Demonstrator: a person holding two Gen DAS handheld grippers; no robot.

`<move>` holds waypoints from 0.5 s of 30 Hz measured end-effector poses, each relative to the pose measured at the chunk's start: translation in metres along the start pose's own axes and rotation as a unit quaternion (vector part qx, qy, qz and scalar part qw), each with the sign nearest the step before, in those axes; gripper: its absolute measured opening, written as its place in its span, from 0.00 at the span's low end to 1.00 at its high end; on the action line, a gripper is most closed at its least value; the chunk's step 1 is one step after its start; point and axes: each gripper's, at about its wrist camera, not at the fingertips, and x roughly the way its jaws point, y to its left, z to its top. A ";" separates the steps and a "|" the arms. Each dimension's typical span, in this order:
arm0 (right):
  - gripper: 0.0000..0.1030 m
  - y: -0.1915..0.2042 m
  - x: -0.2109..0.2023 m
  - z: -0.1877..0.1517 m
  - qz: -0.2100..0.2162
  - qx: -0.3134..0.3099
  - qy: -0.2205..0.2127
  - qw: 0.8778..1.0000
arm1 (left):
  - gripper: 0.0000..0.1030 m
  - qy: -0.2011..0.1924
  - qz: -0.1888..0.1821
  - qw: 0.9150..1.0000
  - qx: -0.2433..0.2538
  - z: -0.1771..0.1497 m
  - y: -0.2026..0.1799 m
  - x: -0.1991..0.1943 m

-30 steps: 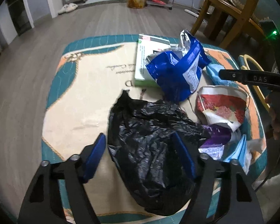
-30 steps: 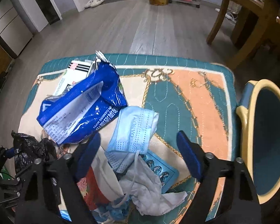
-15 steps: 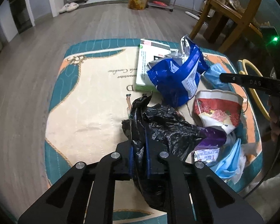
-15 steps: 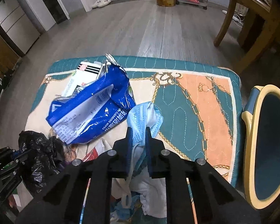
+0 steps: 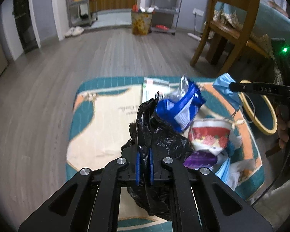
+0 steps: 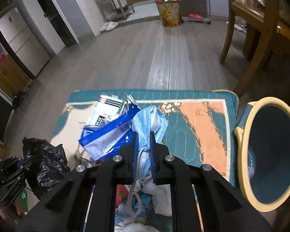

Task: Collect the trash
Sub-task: 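Lift and carry the mask and black bag with both tools over the bin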

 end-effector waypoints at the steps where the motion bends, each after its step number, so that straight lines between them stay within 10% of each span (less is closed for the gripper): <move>1: 0.10 0.000 -0.004 0.001 0.001 0.002 -0.005 1.000 | 0.08 -0.007 0.000 1.000 0.000 0.003 -0.001 -0.004; 15: 0.10 -0.017 -0.065 0.011 -0.020 0.008 -0.060 0.998 | 0.08 -0.077 -0.021 0.997 0.018 0.040 -0.035 -0.039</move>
